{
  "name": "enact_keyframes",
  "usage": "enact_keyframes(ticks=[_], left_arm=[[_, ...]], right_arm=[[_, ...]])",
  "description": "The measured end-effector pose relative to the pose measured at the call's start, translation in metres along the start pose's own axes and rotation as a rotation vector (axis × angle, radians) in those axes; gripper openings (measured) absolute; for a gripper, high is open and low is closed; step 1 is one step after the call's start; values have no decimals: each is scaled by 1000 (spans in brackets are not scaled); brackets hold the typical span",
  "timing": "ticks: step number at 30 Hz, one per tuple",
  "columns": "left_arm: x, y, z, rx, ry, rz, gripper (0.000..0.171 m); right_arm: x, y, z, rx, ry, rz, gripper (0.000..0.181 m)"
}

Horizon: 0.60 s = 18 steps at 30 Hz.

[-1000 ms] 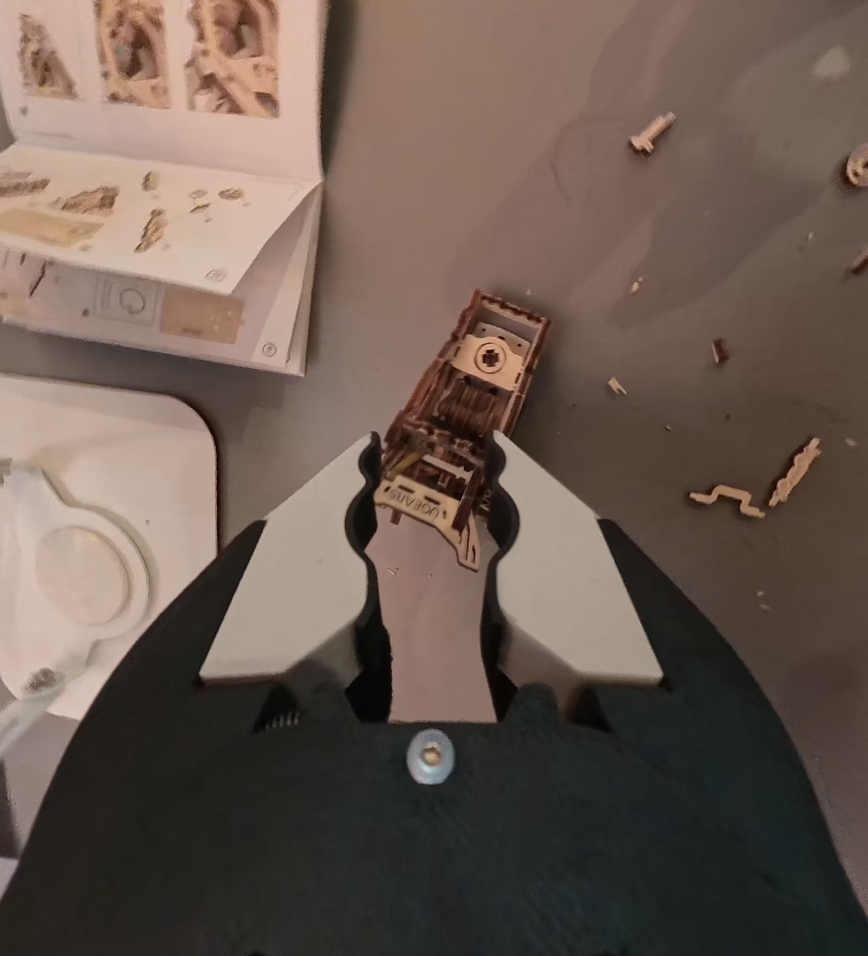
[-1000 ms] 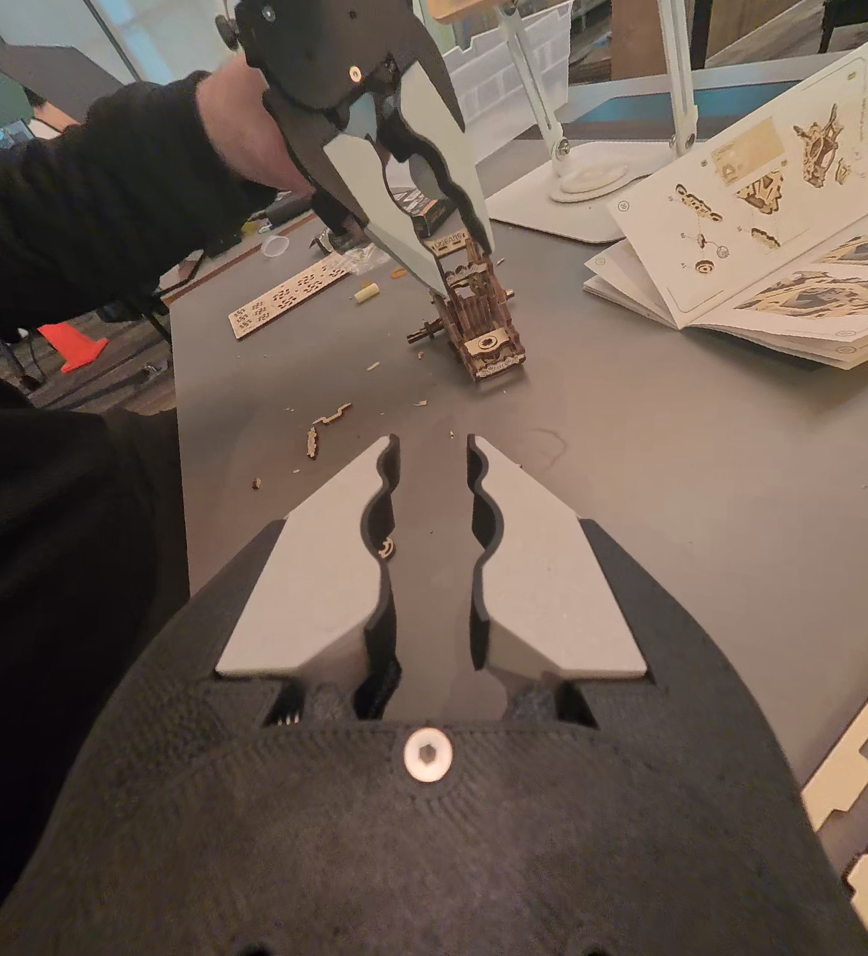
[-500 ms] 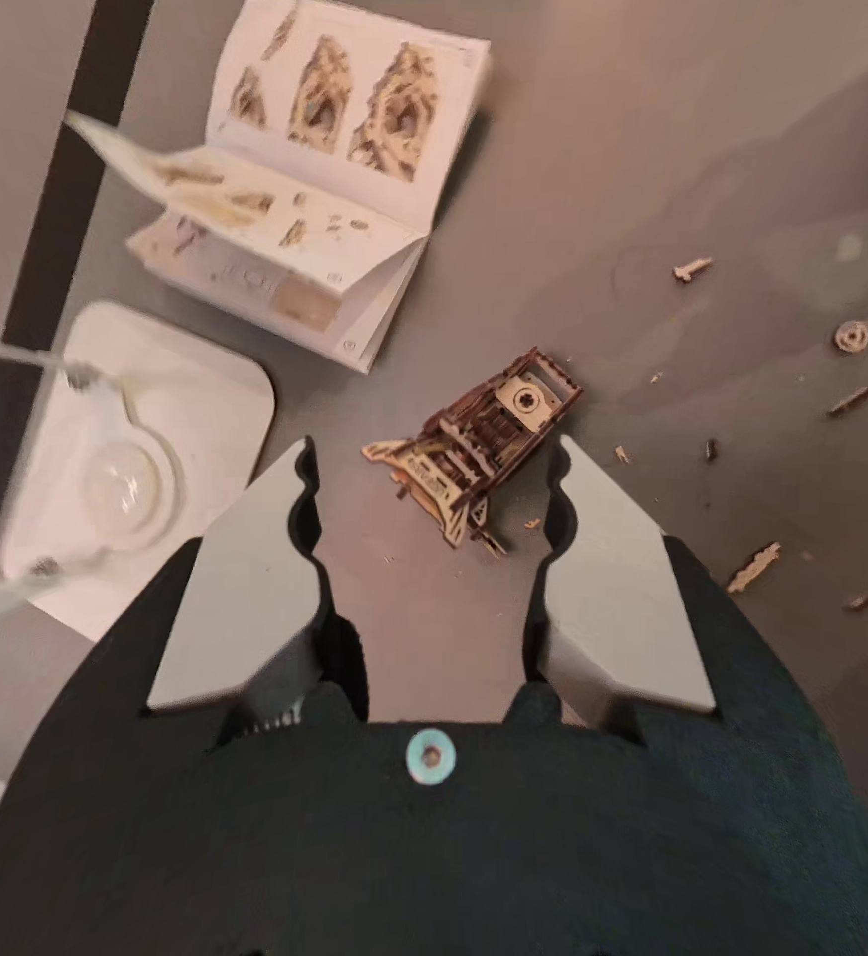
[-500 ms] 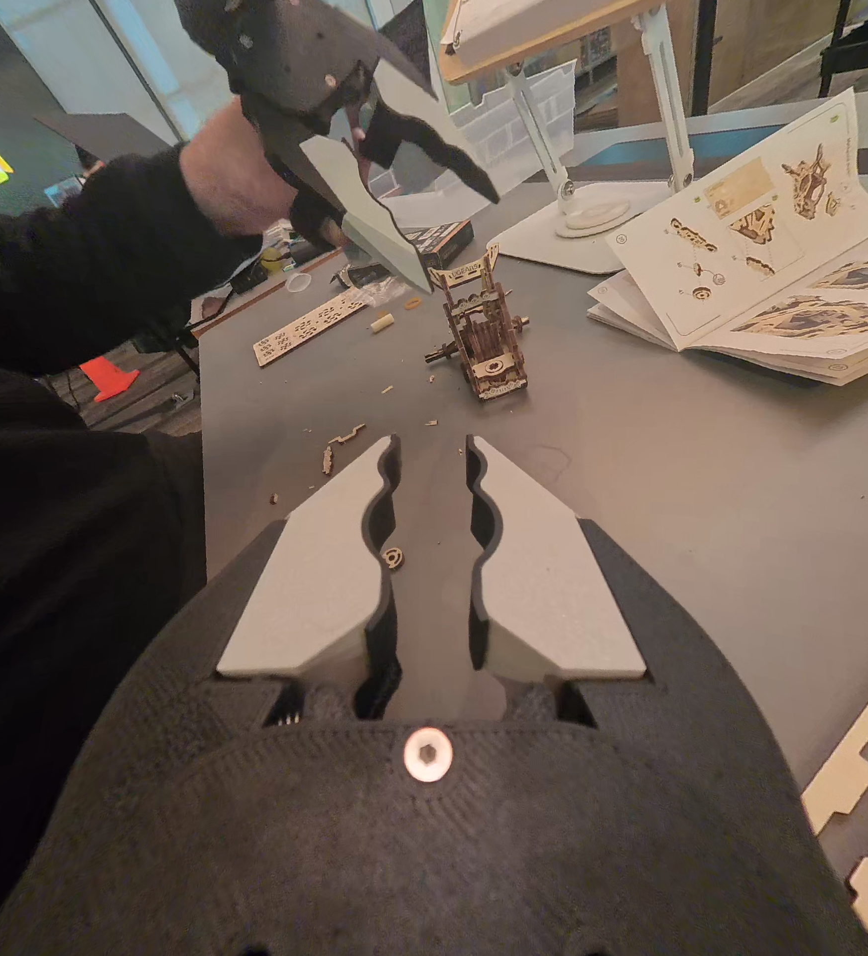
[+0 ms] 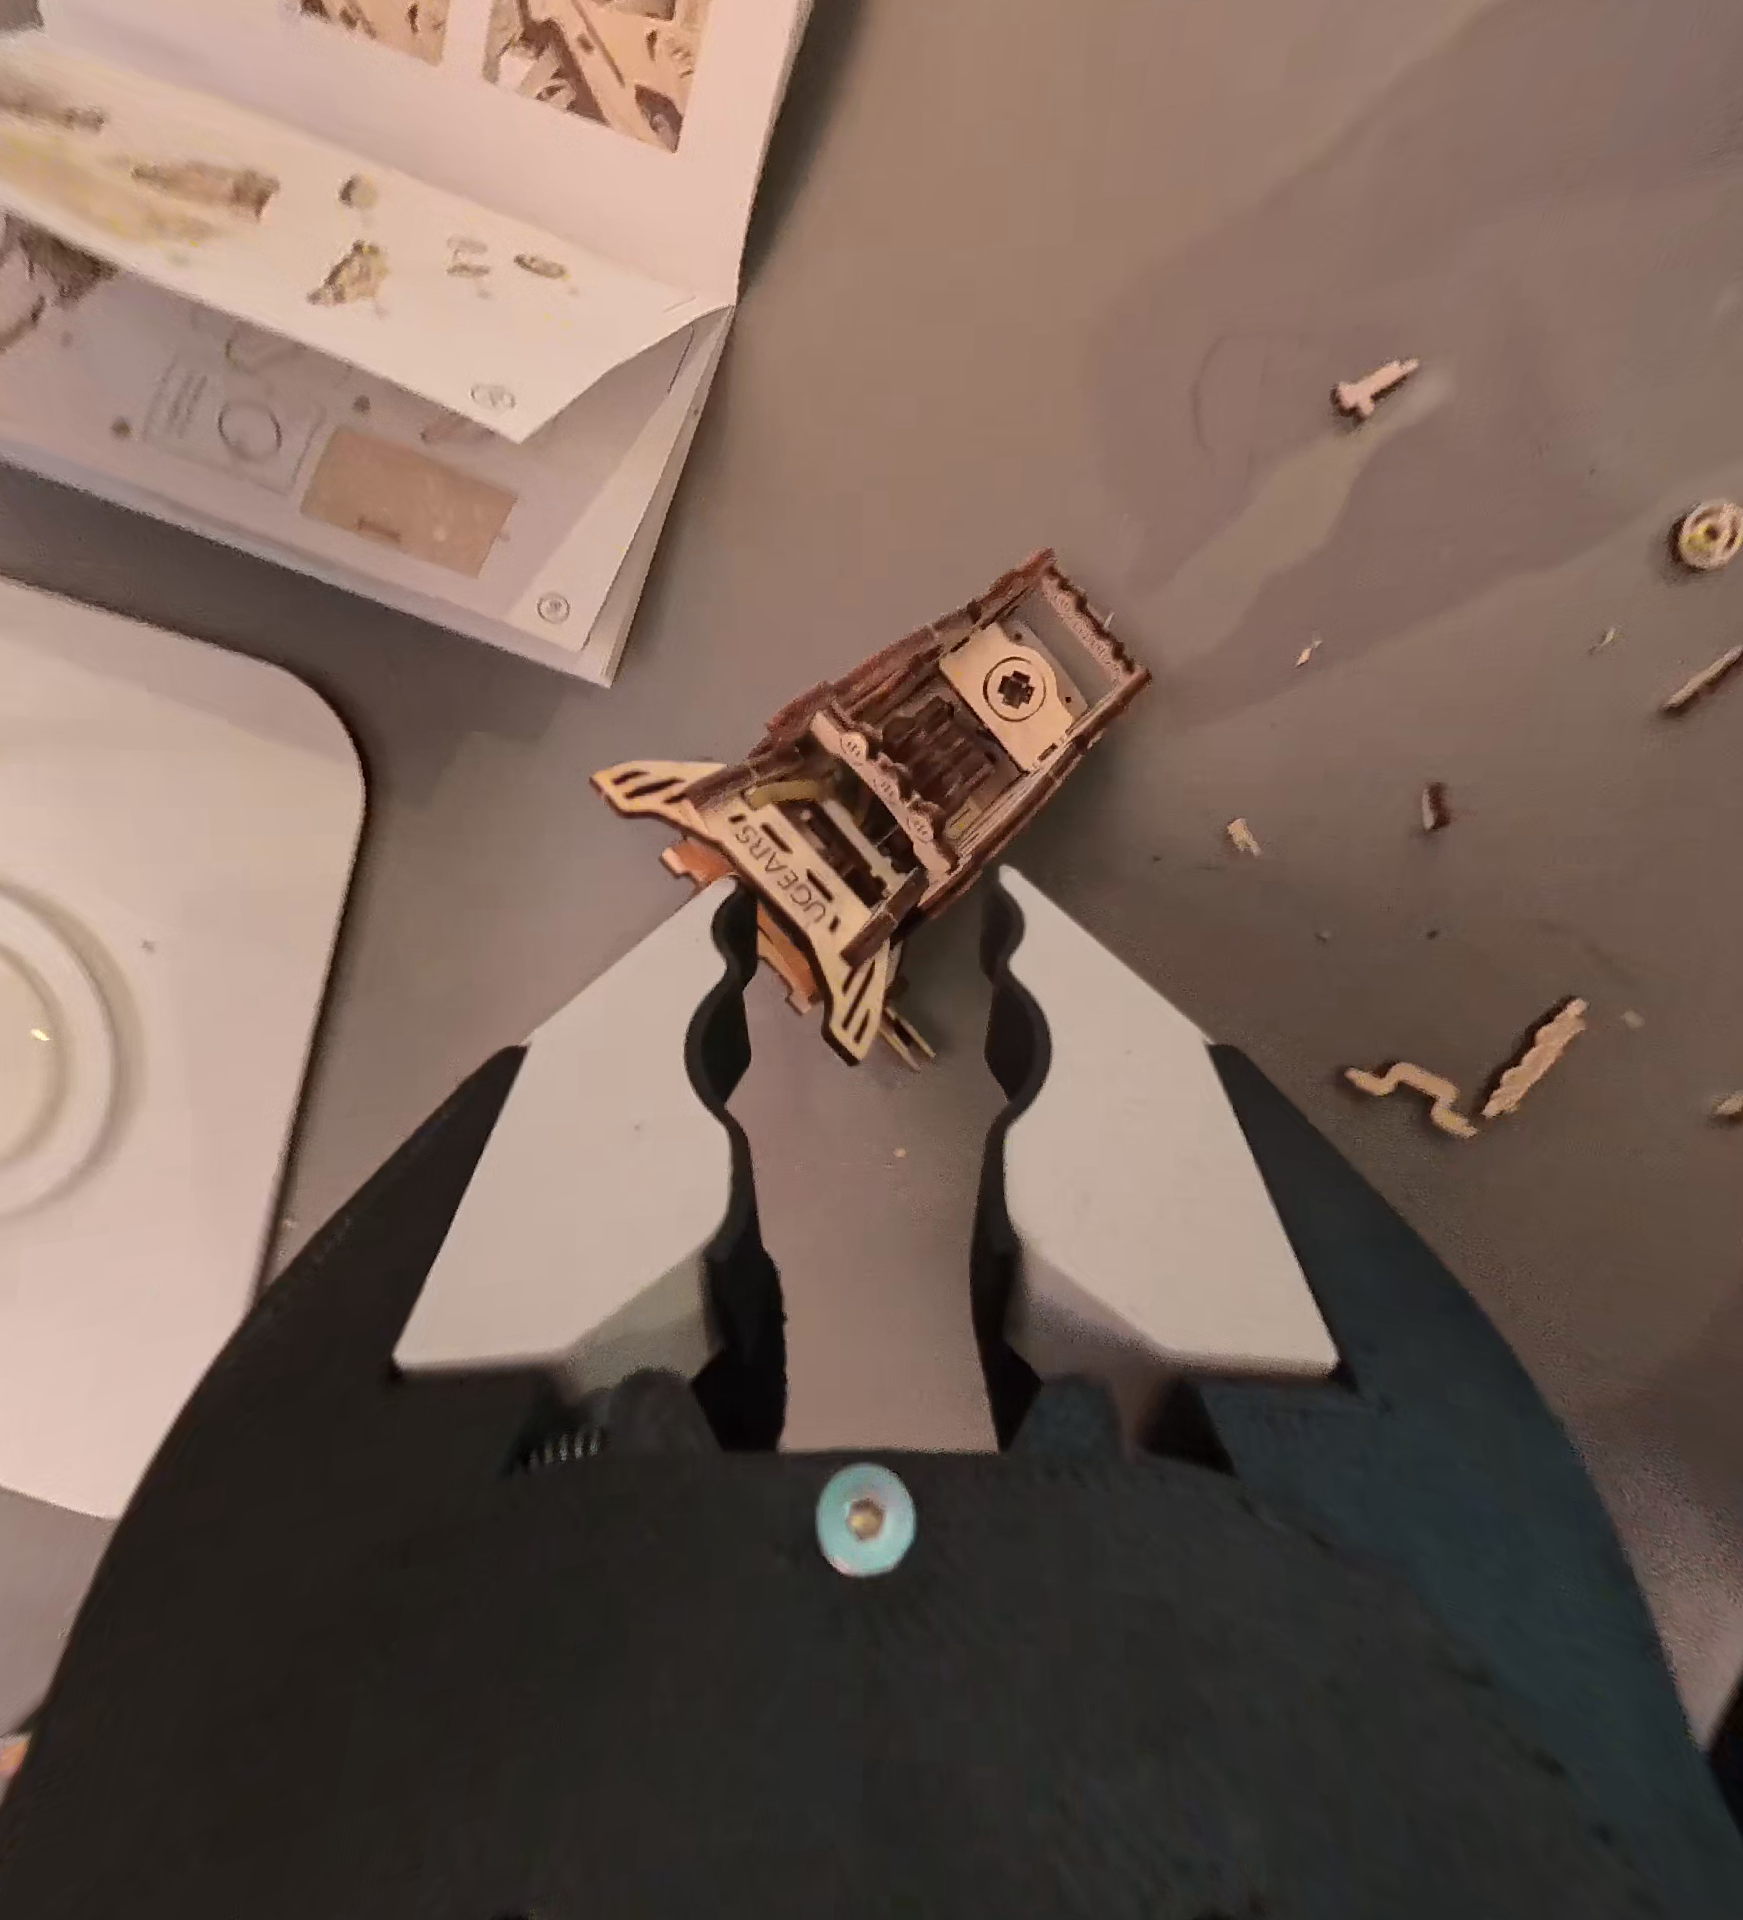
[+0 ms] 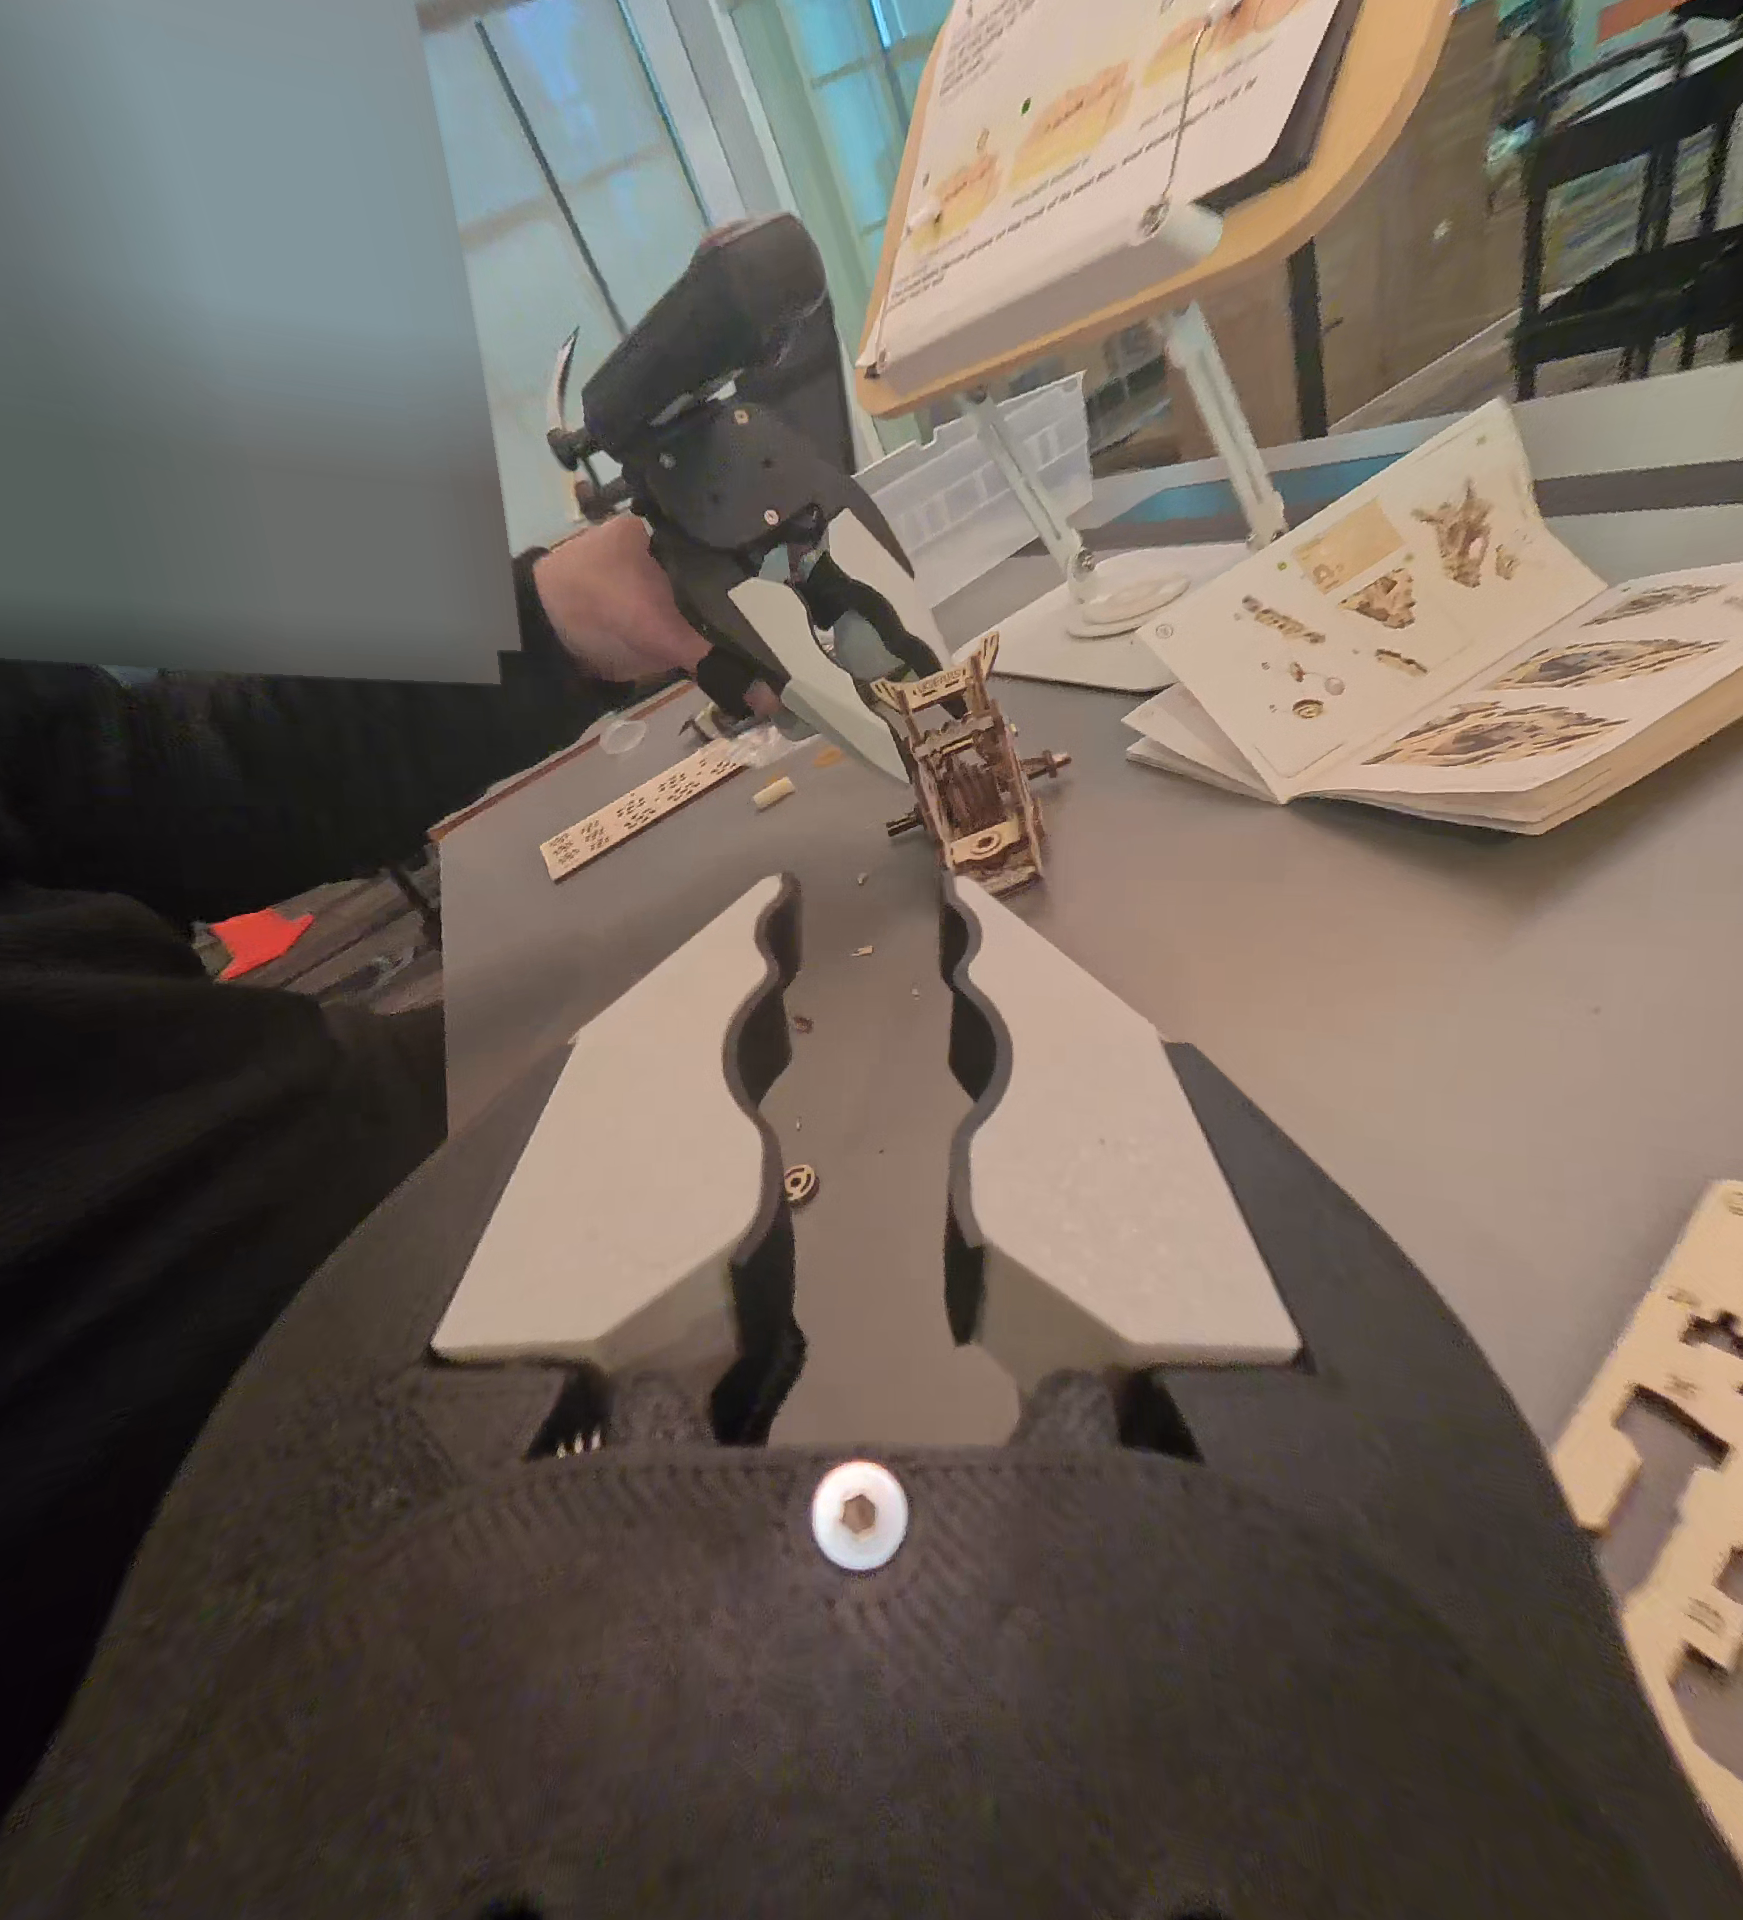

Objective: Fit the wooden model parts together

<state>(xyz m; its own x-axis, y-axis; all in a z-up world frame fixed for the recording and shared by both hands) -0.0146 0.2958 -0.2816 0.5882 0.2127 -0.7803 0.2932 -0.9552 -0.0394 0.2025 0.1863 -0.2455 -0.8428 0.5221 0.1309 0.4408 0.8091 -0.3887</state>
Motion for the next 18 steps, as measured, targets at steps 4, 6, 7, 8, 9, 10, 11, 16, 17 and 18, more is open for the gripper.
enact_keyframes(ticks=[4,6,7,8,9,10,11,16,17,18], left_arm=[[3,-10,-5,210,10,75,39],[3,-16,-6,256,-4,80,41],[2,-17,-6,290,5,95,46],[-1,-19,-5,302,11,93,49],[-5,-21,-3,285,7,85,54],[-11,-23,-2,260,16,71,61],[-18,-24,-1,235,31,44,67],[-70,-22,32,107,60,-141,67],[-83,-23,45,74,44,-187,67],[-96,-24,58,37,39,-228,66]], right_arm=[[-17,0,-18,-66,-34,61,31],[-27,1,-23,-111,-83,102,34],[-31,1,-24,-129,-109,119,34],[-34,0,-23,-149,-134,138,36],[-36,-1,-22,-167,-160,155,37],[-38,-2,-19,-179,-188,167,37],[-38,-4,-15,-183,-217,174,37],[-40,-14,5,-213,-321,186,42],[-42,-14,6,-219,-329,195,42],[-45,-14,8,-219,-335,202,42]])
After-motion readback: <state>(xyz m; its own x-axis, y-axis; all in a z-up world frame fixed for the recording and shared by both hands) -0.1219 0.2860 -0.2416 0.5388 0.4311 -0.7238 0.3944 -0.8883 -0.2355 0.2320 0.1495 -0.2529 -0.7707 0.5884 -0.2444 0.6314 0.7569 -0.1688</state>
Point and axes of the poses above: each gripper's, where its closed fingertips meet, x out along the fingers, z out of its underside, y = z × x across the jaws, the point moved 4 cm from there along -x, back along the fingers, and after that the axes turned 11 degrees about y, right-handed, at the moved point
